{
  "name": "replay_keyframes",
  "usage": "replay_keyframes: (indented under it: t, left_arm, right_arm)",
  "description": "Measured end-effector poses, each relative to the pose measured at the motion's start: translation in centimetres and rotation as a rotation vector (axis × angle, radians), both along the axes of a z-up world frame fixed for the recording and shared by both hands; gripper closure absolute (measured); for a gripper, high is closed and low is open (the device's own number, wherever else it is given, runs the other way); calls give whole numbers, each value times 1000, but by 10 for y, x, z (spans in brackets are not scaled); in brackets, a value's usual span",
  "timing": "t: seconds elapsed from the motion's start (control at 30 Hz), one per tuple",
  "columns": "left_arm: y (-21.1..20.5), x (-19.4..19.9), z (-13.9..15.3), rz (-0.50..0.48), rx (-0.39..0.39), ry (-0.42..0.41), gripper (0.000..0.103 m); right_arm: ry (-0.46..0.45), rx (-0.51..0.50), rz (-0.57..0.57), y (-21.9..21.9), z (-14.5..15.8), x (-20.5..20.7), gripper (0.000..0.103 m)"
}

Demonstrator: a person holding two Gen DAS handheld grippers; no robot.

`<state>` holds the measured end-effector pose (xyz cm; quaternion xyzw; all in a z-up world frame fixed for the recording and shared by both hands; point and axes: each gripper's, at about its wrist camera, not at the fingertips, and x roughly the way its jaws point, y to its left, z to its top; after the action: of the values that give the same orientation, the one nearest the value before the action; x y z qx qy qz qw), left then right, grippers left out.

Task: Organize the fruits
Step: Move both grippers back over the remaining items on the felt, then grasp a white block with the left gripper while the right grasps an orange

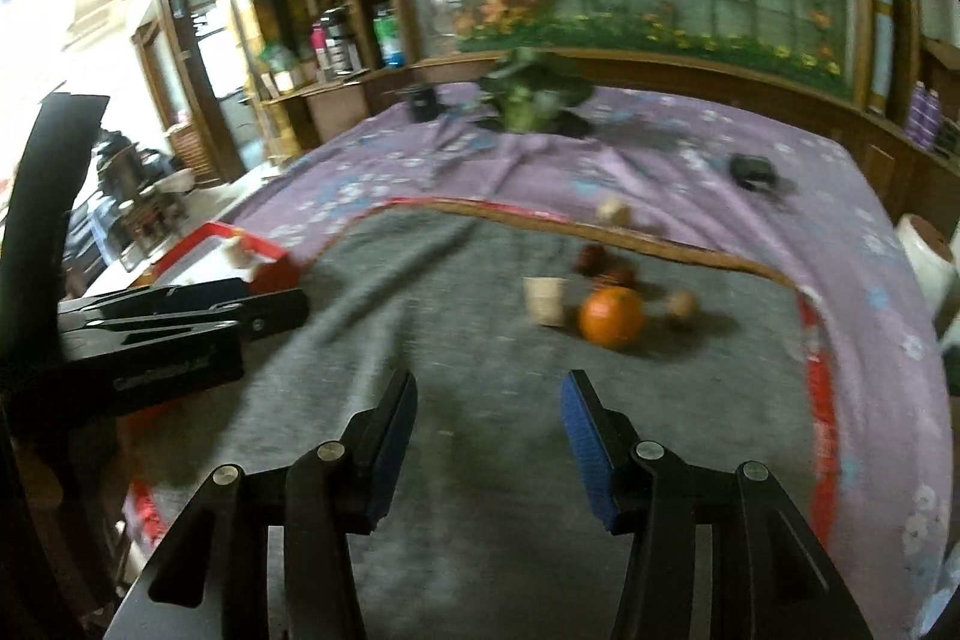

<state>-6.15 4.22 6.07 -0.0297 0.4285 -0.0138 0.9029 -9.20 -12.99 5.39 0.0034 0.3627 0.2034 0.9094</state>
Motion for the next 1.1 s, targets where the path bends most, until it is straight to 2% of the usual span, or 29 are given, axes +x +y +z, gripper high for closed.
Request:
replay_keyframes:
  t: [0.17, 0.33, 0.47, 0.77, 0.9, 1.03, 1.1]
  left_arm:
    - [-28, 12, -9, -64, -1, 28, 46]
    - [-45, 28, -15, -100, -38, 64, 46]
    - [-58, 47, -16, -110, -79, 84, 46]
    - [-85, 85, -19, -126, -67, 87, 46]
    - [-86, 94, -29, -121, -37, 122, 46]
    - [-68, 92, -36, -83, -7, 134, 46]
    - [-50, 89, -35, -58, -33, 133, 43]
  right_arm:
    - [24, 14, -62, -31, -9, 5, 54]
    - [49, 38, -90, -51, -18, 12, 54]
    - [52, 45, -95, -57, -21, 13, 54]
    - [67, 84, -84, -64, -24, 17, 54]
    - [67, 91, -78, -65, -23, 17, 54]
    - [68, 91, -74, -65, -22, 20, 54]
    - [67, 99, -72, -65, -22, 21, 54]
